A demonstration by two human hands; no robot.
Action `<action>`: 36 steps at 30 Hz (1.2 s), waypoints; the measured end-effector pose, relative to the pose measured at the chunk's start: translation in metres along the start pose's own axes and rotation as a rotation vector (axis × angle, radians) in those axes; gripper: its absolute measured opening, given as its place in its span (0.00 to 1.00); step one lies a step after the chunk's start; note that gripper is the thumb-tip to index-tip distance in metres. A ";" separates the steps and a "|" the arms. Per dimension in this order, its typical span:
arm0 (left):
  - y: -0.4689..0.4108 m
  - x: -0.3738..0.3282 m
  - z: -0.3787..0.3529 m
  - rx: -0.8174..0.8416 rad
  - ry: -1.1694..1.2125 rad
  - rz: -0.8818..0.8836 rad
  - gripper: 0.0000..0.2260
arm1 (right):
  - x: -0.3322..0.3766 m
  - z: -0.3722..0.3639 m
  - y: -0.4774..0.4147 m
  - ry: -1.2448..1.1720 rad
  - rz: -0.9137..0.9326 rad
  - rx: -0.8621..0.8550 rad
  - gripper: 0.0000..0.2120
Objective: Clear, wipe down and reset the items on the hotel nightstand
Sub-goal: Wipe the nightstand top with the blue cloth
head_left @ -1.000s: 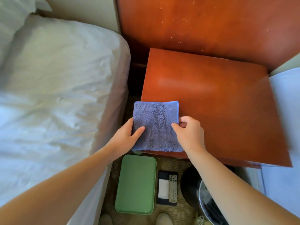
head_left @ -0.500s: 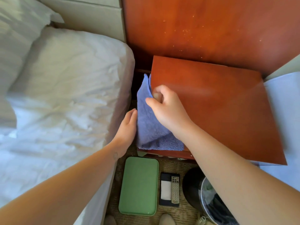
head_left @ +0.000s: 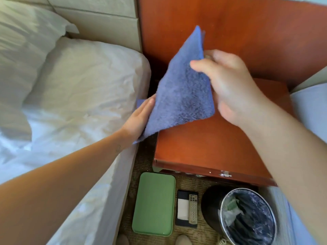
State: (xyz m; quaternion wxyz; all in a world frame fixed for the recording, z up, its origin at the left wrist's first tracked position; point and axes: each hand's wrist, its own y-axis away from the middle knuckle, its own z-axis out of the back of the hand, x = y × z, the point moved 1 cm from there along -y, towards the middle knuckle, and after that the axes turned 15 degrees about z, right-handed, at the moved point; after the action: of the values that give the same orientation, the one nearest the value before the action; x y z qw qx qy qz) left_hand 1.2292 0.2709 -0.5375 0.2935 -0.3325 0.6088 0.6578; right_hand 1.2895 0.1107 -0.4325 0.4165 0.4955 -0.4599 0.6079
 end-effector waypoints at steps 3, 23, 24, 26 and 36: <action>-0.012 0.028 -0.013 0.054 -0.124 0.020 0.20 | -0.046 0.032 0.021 0.127 -0.142 -0.046 0.03; -0.098 0.119 -0.021 0.122 0.077 0.027 0.26 | -0.207 -0.025 0.066 1.214 0.008 0.333 0.27; -0.104 0.122 -0.024 0.151 0.100 0.019 0.26 | -0.212 -0.026 0.067 1.294 0.014 0.347 0.28; -0.112 0.126 -0.028 0.185 0.139 0.036 0.24 | -0.217 -0.028 0.069 1.391 0.025 0.342 0.31; -0.184 0.102 -0.035 0.171 0.109 -0.041 0.22 | -0.232 -0.035 0.003 1.475 0.021 0.295 0.32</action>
State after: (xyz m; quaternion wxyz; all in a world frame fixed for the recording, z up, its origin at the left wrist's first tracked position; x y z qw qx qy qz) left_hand 1.3157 0.2504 -0.7311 0.3007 -0.3537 0.6710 0.5782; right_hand 1.3171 0.1324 -0.6648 0.5401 0.0060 0.0197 0.8414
